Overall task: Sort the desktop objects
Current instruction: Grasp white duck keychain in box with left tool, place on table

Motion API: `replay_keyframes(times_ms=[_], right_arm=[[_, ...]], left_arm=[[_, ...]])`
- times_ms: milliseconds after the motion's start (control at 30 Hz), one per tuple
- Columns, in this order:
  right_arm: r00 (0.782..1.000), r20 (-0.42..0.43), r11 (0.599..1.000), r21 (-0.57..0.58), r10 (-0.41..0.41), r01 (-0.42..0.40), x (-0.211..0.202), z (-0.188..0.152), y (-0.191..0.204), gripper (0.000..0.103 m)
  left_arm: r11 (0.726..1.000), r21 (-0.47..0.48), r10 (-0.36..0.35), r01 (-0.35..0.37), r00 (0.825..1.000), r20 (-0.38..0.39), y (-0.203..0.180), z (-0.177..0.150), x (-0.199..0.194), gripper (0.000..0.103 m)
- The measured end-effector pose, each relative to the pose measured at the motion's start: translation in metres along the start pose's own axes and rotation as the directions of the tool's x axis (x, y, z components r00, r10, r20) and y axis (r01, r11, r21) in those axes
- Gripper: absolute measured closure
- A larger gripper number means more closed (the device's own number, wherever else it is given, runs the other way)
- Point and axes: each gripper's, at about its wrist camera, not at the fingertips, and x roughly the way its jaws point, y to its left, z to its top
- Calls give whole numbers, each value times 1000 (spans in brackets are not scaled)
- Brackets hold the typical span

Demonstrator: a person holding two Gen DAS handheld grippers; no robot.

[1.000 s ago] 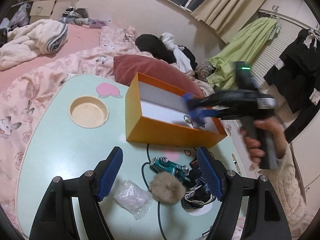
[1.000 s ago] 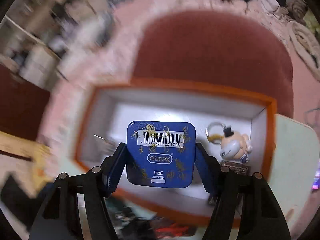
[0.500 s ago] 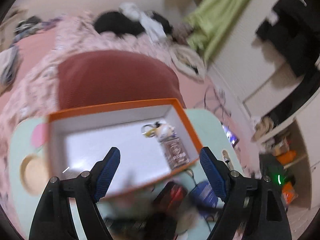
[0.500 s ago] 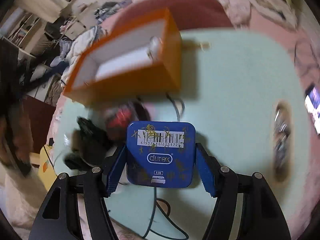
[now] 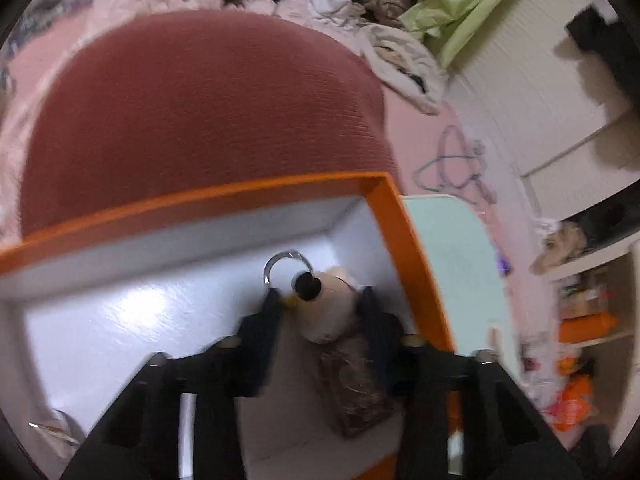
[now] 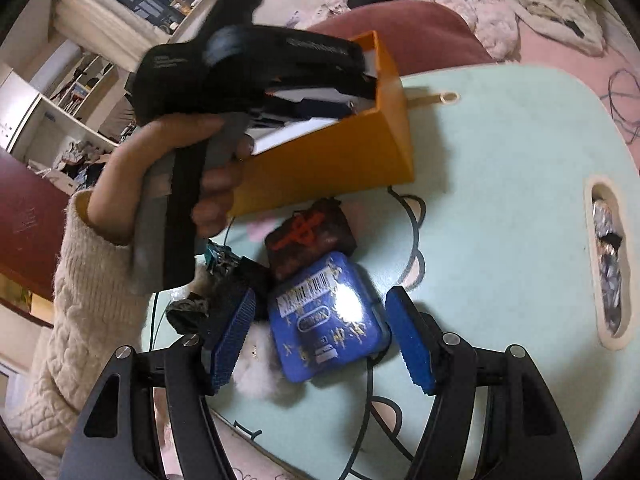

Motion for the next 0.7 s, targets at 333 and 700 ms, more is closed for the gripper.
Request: replay_keyframes(times_ms=[333,700], right_arm=[[998,57,1000,-26,20,-18,-21,12,14,35],[985,-145,985,-136,89,-109,52,124,106,35]], left_arm=[[985,-45,-144,168,932,333,45,-90,-132,68],[976,-162,-78,147,926,368,93,-225,-132,69]])
